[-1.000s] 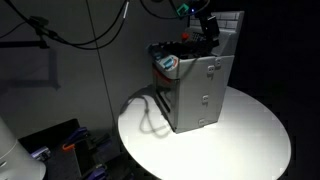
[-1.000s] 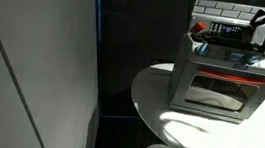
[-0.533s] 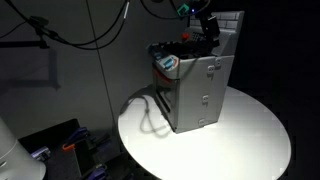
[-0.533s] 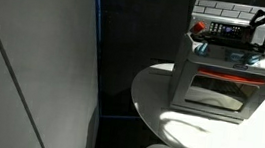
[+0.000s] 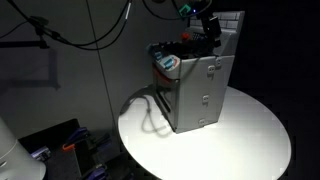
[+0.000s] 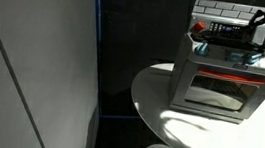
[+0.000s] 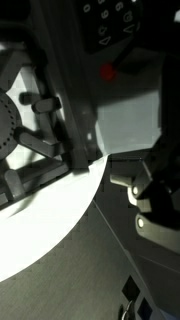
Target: Press the top orange button on the microwave oven controlling panel of the stove
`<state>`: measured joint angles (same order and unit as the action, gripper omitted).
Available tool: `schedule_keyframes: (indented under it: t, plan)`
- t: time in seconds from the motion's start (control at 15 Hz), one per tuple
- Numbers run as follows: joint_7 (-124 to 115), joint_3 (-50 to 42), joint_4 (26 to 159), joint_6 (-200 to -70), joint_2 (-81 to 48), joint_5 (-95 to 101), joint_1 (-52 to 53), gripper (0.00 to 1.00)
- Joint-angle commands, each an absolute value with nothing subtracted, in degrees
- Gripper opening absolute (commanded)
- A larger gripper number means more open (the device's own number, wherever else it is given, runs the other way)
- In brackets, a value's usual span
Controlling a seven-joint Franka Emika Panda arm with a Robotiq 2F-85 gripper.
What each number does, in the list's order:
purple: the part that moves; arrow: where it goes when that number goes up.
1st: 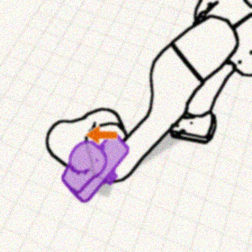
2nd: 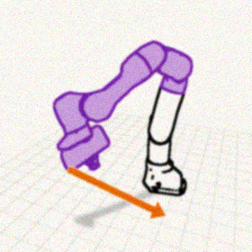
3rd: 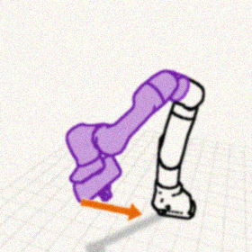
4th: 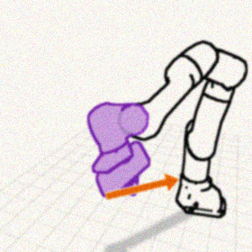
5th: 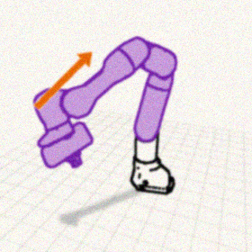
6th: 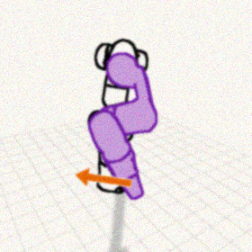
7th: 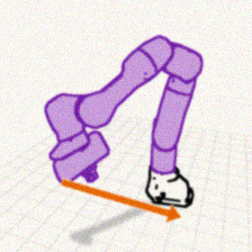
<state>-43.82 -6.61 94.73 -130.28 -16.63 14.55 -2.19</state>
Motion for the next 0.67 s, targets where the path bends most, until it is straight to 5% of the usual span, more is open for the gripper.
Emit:
schedule_keyframes:
  t: [0.0, 0.6]
  plan:
    - [-44.78, -7.76, 90.87, -129.76, -18.78, 13.73, -1.46, 1.00]
    - [-44.39, -7.50, 91.70, -129.73, -17.95, 13.24, -1.41, 1.00]
